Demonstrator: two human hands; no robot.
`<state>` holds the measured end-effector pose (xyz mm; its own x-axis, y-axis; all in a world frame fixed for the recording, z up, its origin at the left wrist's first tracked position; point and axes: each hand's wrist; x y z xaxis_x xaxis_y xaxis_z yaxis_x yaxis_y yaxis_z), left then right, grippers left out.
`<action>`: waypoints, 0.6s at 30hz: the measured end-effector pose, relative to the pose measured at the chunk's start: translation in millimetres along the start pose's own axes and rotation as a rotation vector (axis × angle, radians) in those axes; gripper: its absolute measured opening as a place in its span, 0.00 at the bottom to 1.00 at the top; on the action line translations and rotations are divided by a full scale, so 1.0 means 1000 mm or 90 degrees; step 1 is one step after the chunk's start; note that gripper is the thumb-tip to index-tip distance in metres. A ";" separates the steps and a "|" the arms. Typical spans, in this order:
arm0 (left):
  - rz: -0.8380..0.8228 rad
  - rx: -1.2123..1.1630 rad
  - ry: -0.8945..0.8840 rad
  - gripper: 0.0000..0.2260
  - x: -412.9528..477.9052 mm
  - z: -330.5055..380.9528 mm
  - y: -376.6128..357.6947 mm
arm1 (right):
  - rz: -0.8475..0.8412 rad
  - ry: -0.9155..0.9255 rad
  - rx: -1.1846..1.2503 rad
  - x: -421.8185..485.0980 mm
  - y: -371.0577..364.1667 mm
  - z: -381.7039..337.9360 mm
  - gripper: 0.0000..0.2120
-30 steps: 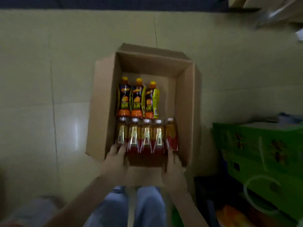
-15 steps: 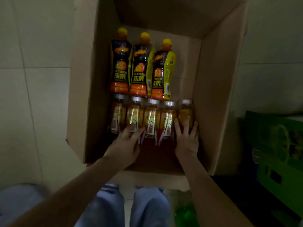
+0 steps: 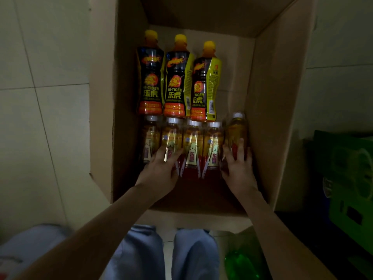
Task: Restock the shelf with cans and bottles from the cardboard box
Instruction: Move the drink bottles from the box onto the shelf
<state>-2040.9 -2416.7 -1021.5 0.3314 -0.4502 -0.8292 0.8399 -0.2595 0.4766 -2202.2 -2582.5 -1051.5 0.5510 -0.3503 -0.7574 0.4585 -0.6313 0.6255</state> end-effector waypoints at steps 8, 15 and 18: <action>-0.108 -0.289 -0.026 0.28 -0.008 0.029 0.002 | 0.132 -0.022 0.488 -0.020 0.033 -0.005 0.25; -0.129 -0.202 -0.038 0.32 0.014 0.059 0.005 | 0.157 -0.166 0.758 -0.007 0.025 -0.014 0.31; -0.109 -0.243 -0.008 0.32 0.016 0.055 0.003 | 0.094 -0.223 0.756 0.009 0.020 -0.014 0.52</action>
<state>-2056.7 -2471.7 -1016.9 0.1694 -0.4384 -0.8827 0.9824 0.0031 0.1870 -2177.7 -2588.6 -1043.3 0.2443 -0.5216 -0.8175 -0.6062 -0.7401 0.2911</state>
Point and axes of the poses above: each hand's wrist, its own x-axis towards the middle knuckle, its own y-axis out of the back of the hand, z = x × y, and after that the axes turned 6 degrees about y, right-handed
